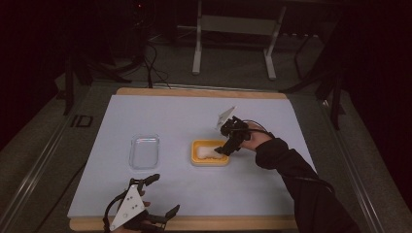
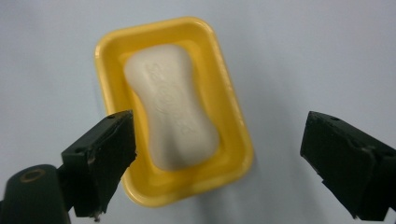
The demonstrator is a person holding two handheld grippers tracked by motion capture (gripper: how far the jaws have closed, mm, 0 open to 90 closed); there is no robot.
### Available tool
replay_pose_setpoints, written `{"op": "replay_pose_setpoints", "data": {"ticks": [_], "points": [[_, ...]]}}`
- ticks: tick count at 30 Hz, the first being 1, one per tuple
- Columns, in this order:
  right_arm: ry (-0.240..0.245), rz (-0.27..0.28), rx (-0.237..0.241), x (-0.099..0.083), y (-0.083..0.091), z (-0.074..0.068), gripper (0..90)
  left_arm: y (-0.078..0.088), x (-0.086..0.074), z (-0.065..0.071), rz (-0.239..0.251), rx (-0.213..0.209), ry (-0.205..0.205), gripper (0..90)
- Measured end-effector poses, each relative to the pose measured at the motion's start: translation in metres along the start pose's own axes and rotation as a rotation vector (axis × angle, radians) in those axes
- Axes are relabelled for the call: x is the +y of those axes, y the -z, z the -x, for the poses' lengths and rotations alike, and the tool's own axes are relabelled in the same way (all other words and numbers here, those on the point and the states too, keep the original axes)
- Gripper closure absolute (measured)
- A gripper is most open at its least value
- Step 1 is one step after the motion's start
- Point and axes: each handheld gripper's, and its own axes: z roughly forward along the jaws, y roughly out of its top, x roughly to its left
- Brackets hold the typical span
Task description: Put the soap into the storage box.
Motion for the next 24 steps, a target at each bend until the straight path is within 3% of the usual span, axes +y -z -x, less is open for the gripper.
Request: {"op": "replay_pose_setpoints", "data": {"ticks": [5,12,17,22,24], "points": [[-0.056,0.016,-0.031,-0.009,0.006,-0.001,10.3,0.0,0.0,0.0,-0.001,0.001,-0.001,0.1],[-0.148,0.092,-0.068,-0.02,0.02,-0.005,12.5,0.0,0.0,0.001,0.001,0.0,0.001,0.1],[-0.174,0.1,-0.117,-0.027,0.027,-0.012,12.6,0.0,0.0,0.0,-0.003,-0.001,-0.001,0.1],[-0.235,0.142,-0.11,-0.037,0.034,-0.017,12.5,0.0,0.0,0.001,0.0,-0.002,0.0,0.1],[-0.246,0.154,-0.131,-0.042,0.036,-0.019,12.5,0.0,0.0,0.001,-0.001,-0.002,-0.001,0.1]]}}
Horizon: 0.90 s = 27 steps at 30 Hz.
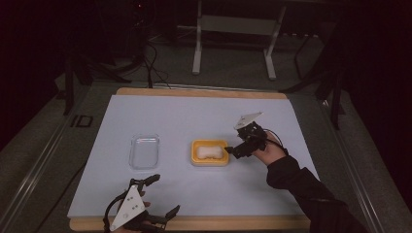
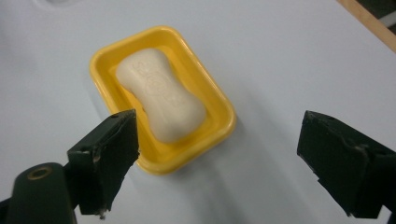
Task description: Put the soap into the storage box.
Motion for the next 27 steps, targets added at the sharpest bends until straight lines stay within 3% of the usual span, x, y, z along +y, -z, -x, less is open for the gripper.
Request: {"op": "replay_pose_setpoints", "data": {"ticks": [3,8,13,16,21,23,27], "points": [[-0.021,0.025,-0.025,-0.009,0.006,-0.003,12.5,0.0,0.0,0.0,-0.003,0.0,-0.001,0.1],[-0.079,0.071,-0.024,-0.025,0.017,-0.005,12.8,0.0,0.0,0.0,-0.006,0.001,-0.001,0.1],[-0.101,0.105,-0.048,-0.043,0.027,-0.014,12.8,-0.001,-0.001,-0.001,-0.011,0.0,0.0,0.1],[-0.107,0.12,-0.089,-0.051,0.033,-0.017,12.9,-0.001,-0.001,-0.001,-0.011,0.001,0.0,0.1],[-0.164,0.128,-0.092,-0.065,0.037,-0.019,12.9,-0.001,-0.001,-0.001,-0.013,0.002,0.0,0.1],[-0.159,0.13,-0.118,-0.071,0.038,-0.021,12.9,-0.001,-0.001,-0.001,-0.013,0.001,-0.001,0.1],[-0.169,0.129,-0.122,-0.082,0.04,-0.025,12.9,-0.001,-0.001,0.0,-0.012,0.001,-0.002,0.1]]}}
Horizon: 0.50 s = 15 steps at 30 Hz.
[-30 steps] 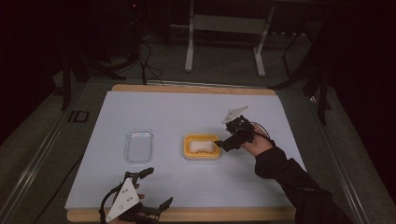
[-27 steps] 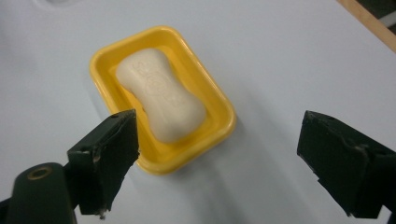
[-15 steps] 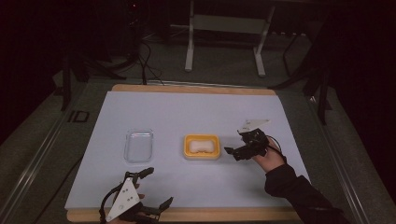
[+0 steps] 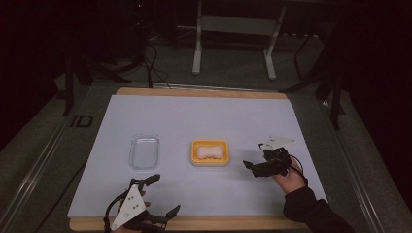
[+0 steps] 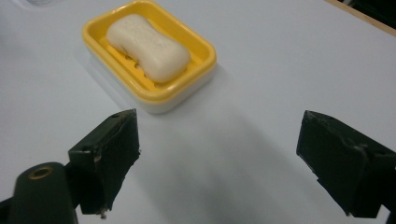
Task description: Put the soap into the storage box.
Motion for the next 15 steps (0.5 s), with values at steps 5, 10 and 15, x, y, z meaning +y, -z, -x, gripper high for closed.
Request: {"op": "replay_pose_setpoints", "data": {"ticks": [5,10,15], "points": [[-0.037,0.016,0.011,-0.013,0.004,0.001,13.0,0.0,0.0,0.0,-0.002,-0.003,0.001,0.1],[-0.066,0.023,0.0,-0.022,0.009,-0.001,13.0,0.0,0.0,0.001,-0.004,-0.006,-0.003,0.1],[-0.067,0.039,-0.043,-0.026,0.009,0.002,13.4,0.0,0.001,0.001,-0.004,-0.005,-0.004,0.1]]}}
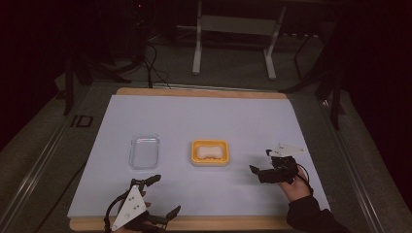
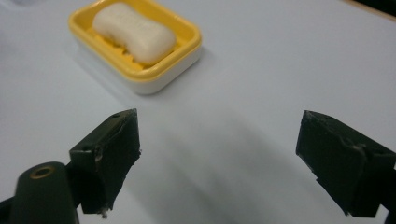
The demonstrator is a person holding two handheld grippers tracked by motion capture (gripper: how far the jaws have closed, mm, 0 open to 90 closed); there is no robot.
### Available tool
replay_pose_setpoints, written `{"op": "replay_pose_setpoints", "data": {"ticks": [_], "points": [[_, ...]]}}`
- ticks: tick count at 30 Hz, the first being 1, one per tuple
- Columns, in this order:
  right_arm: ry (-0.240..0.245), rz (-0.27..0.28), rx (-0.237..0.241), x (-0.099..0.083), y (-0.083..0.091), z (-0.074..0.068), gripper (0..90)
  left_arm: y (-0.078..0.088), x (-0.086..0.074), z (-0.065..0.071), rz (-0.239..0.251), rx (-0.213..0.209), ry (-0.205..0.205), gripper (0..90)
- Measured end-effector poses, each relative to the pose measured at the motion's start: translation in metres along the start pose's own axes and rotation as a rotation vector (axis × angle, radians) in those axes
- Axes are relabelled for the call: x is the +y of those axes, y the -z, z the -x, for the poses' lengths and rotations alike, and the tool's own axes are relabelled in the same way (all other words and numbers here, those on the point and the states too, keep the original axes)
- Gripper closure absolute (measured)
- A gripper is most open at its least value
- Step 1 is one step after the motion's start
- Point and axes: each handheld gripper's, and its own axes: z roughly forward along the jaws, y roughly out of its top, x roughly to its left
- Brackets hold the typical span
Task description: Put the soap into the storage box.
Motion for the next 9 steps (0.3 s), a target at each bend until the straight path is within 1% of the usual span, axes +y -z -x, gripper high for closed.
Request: {"op": "replay_pose_setpoints", "data": {"ticks": [1,3,4,6,9], "points": [[-0.001,-0.003,0.003,0.0001,-0.0004,0.0012,13.3,0.0,0.0,0.0001,-0.001,0.0,-0.001,0.1],[0.002,0.007,-0.008,-0.0006,-0.0005,0.0022,13.4,0.0001,0.0002,0.0001,0.001,0.0,0.0,0.1],[0.001,0.005,-0.001,-0.0007,-0.001,0.0027,13.4,0.0,0.0003,0.0001,0.003,0.0,0.0,0.1],[0.003,0.004,-0.012,-0.0015,-0.0017,0.0027,13.4,0.0,0.0004,0.0002,0.006,-0.001,0.002,0.1],[0.0,0.003,-0.011,-0.0021,-0.0024,0.0035,13.4,0.0003,0.0008,0.0001,0.005,-0.001,-0.001,0.1]]}}
